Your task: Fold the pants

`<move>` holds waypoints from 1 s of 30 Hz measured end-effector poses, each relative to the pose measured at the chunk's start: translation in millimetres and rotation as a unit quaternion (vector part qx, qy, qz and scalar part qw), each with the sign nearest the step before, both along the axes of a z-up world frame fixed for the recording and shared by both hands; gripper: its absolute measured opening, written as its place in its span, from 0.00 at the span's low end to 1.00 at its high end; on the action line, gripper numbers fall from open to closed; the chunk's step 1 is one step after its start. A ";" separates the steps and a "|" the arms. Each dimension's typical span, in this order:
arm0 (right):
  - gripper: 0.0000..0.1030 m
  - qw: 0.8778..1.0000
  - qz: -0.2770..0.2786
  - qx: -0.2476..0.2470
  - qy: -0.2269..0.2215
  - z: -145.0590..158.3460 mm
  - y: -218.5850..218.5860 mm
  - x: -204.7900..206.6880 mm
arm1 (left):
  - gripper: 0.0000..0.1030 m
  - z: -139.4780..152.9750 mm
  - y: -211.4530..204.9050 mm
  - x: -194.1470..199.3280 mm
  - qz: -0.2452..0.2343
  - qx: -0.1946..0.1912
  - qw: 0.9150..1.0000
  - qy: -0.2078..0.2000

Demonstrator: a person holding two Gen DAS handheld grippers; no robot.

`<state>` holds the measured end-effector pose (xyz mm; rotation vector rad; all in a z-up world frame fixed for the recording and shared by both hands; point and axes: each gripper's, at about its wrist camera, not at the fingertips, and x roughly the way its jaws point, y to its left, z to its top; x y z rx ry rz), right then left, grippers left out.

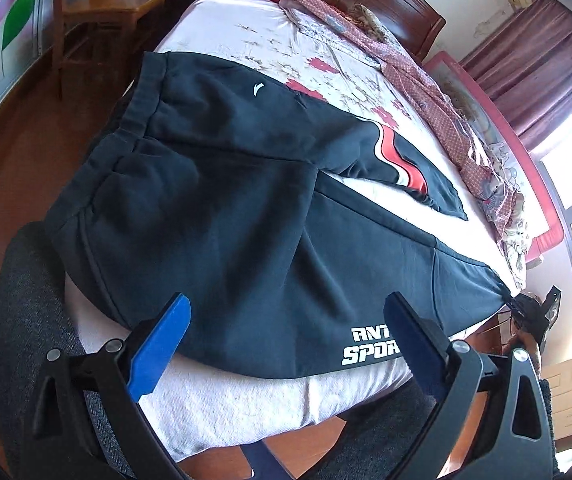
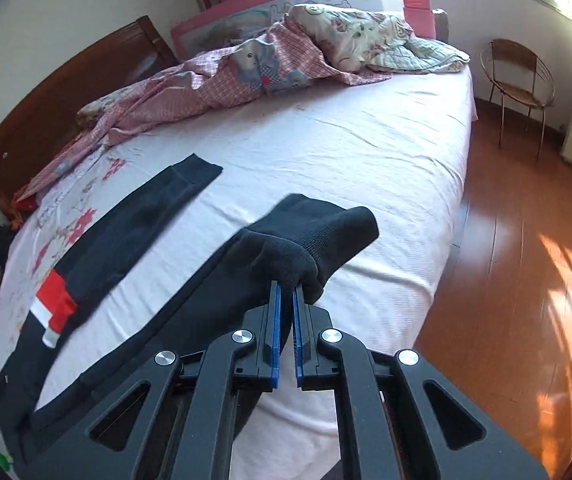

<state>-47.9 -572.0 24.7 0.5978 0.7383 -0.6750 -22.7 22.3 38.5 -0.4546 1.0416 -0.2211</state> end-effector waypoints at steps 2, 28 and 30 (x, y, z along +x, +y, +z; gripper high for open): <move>0.04 0.999 -0.001 0.016 0.048 -29.0 -9.4 2.4 | 0.95 -3.4 -2.3 0.8 -0.004 0.000 1.000 0.008; 0.48 0.969 0.224 0.104 0.001 -30.2 260.6 49.8 | 0.98 -16.5 137.6 195.5 -0.147 0.158 0.967 -0.132; 0.48 0.966 0.235 0.106 0.013 -28.0 271.0 56.2 | 0.98 -27.4 147.8 215.5 -0.145 0.143 0.970 -0.134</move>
